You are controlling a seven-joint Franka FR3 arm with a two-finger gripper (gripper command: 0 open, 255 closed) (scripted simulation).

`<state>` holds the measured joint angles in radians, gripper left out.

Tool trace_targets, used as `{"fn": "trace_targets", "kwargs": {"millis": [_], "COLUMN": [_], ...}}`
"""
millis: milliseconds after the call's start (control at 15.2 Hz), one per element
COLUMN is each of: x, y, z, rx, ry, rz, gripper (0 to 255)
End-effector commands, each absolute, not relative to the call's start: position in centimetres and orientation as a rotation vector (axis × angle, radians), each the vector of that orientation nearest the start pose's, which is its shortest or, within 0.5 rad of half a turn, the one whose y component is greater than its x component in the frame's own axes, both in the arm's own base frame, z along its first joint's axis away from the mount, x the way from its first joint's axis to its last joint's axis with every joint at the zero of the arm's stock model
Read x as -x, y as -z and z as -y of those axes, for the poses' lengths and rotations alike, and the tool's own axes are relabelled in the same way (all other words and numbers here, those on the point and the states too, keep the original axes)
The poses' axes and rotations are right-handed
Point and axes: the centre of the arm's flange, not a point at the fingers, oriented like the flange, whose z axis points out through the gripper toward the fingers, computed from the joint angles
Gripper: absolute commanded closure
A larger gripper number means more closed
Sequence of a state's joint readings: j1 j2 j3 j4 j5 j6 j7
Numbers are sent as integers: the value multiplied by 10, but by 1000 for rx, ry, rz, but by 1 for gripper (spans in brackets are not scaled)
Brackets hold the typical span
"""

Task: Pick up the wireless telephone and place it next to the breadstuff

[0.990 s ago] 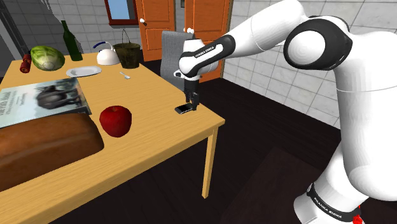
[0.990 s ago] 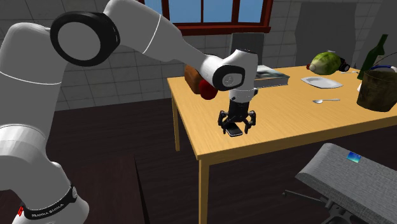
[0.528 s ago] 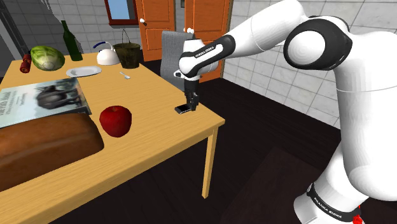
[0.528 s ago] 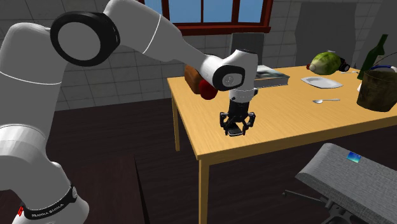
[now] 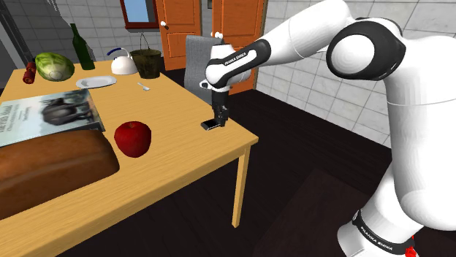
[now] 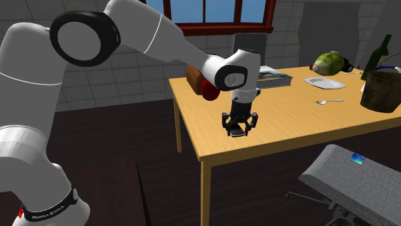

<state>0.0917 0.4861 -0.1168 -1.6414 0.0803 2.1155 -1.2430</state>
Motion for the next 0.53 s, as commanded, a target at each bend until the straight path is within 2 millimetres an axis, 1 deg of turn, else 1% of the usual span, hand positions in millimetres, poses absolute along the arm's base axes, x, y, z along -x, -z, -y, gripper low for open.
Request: {"fn": "trace_targets", "kwargs": {"millis": [0, 462], "x": [-677, -677], "y": [-343, -380], "z": [4, 4], "rx": [2589, 2589], "ry": [3, 3], "rz": [1751, 1751], "gripper": [255, 255]}}
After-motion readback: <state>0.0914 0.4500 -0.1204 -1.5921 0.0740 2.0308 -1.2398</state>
